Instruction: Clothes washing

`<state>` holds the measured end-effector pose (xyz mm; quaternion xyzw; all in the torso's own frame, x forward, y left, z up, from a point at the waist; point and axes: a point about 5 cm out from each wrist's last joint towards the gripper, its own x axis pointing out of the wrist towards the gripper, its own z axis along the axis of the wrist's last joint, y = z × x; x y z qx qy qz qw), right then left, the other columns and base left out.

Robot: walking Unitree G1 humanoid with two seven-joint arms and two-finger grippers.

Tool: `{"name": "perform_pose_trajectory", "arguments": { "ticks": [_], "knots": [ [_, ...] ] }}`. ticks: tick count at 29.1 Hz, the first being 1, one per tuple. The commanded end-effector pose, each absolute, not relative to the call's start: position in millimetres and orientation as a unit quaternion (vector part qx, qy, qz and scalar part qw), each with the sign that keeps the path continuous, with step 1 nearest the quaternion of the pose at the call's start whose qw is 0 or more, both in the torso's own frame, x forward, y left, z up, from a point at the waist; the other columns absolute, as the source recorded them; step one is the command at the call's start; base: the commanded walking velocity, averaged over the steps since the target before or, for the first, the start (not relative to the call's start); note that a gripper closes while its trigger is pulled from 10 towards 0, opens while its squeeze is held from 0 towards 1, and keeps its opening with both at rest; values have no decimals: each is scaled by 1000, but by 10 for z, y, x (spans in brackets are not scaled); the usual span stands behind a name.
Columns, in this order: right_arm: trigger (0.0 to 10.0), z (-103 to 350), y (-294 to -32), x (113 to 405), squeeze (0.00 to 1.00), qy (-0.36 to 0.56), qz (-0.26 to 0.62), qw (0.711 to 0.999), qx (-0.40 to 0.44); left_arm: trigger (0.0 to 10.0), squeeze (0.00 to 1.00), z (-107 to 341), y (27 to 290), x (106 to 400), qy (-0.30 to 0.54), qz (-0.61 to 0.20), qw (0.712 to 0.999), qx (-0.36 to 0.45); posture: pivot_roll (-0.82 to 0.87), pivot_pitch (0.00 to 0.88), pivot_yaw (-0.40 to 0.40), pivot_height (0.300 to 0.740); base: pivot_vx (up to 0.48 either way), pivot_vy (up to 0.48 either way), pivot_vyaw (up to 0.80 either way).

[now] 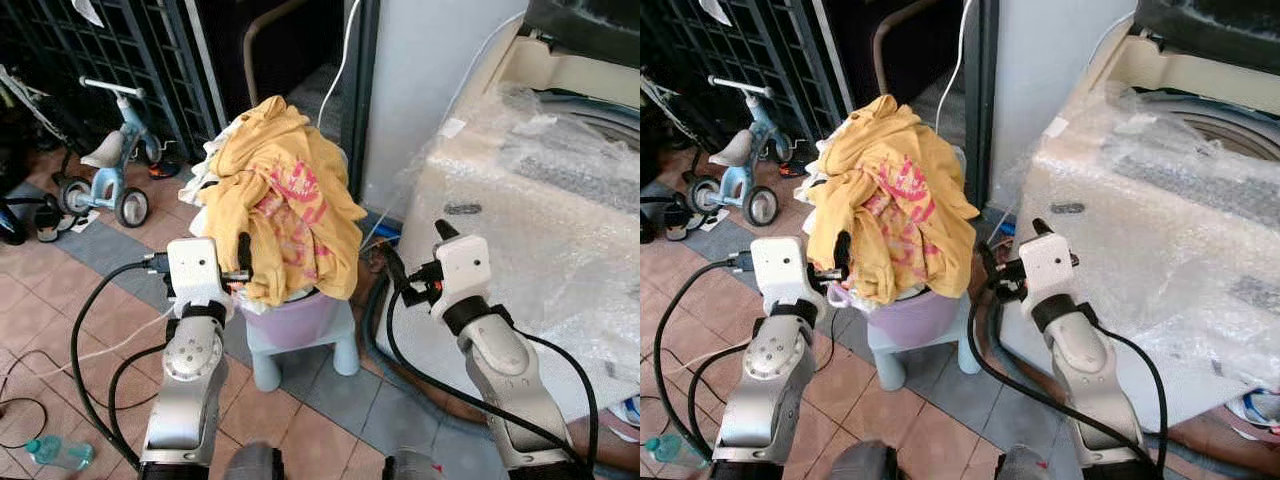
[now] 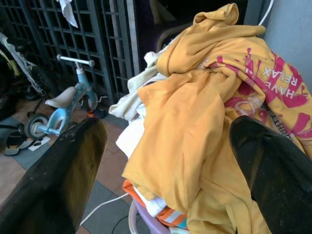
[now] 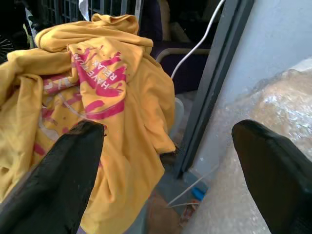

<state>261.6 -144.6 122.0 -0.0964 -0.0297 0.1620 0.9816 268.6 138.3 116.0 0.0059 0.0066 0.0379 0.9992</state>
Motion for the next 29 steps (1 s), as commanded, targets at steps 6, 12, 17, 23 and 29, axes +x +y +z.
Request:
{"name": "perform_pose_trajectory", "arguments": {
  "ticks": [6, 12, 17, 23, 29],
  "knots": [
    [10000, 1239, -1341, 2698, 0, -37, 172, 981, -82, 10000, 0, 1126, 1449, 2647, 14, 39, 999, 23, 47, 64, 28, 740, 0, 0, 128],
    [10000, 1267, -1352, 2764, 0, -48, 153, 983, -89, 10000, 0, 1163, 1447, 2620, -6, 12, 1000, 24, 60, 60, 23, 740, 49, 0, 0],
    [10000, 1281, -1378, 2797, 0, -52, 134, 986, -86, 10000, 0, 1147, 1453, 2603, 0, 14, 1000, 20, 56, 63, 23, 740, 458, 0, 0],
    [10000, 1279, -1389, 2813, 0, -53, 128, 986, -89, 10000, 0, 1132, 1452, 2607, 3, 11, 1000, 21, 50, 67, 28, 740, 458, 0, 0],
    [10000, 1257, -1319, 2816, 0, -49, 147, 984, -85, 10000, 0, 1127, 1447, 2609, 6, 11, 1000, 19, 50, 71, 32, 740, 453, 0, 0]
  ]
}}
